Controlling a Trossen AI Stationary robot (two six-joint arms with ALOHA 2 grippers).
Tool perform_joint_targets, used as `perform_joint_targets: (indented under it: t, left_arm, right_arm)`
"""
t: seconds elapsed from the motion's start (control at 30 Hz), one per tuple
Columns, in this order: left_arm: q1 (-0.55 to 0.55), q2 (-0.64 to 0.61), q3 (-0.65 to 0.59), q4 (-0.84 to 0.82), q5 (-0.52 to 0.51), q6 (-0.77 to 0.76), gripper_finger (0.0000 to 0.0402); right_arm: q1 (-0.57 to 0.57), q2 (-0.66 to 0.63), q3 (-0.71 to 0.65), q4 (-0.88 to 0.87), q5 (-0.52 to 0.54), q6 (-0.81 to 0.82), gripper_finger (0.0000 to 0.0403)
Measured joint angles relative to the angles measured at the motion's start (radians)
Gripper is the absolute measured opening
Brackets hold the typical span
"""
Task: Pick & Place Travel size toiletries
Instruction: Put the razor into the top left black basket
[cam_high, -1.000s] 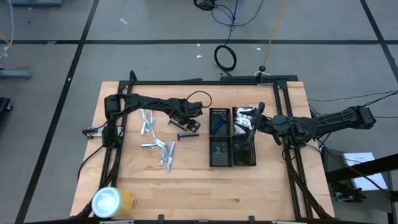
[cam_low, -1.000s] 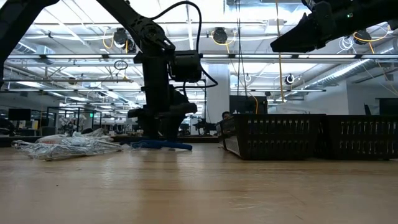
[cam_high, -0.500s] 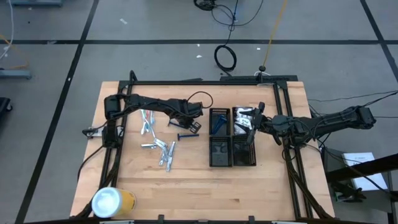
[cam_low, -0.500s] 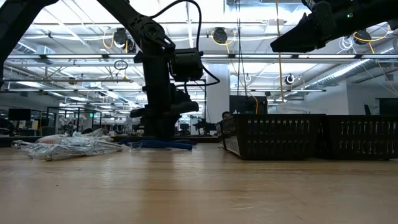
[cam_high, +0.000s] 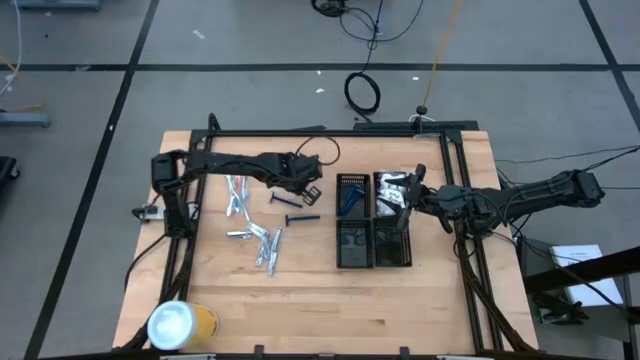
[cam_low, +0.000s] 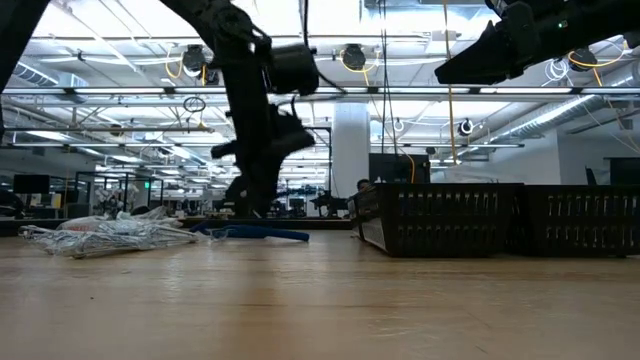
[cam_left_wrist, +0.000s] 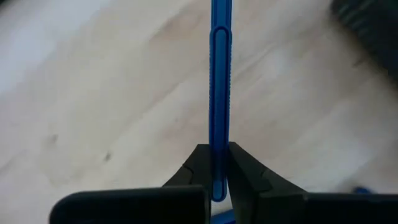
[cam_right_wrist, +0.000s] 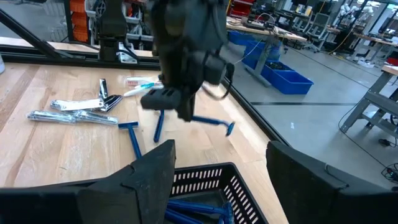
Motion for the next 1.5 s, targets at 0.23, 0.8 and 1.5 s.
perform_joint_targets:
  t: [0.23,0.8,1.5]
  left_arm:
    - [-0.062,-0.078,0.002,0.253,0.066,0.072,0.0010]
    - [-0.120,-0.052,0.003,0.460,0.107,0.069,0.0008]
    - [-0.104,0.120,0.004,0.613,0.244,0.016,0.0023]
  right_arm:
    - [0.000,0.000,0.000,0.000,0.000,0.000,0.0238]
    - [0.000,0.000,0.000,0.018,0.000,0.000,0.0238]
    - [0.000,0.000,0.000,0.022,0.000,0.003,0.0238]
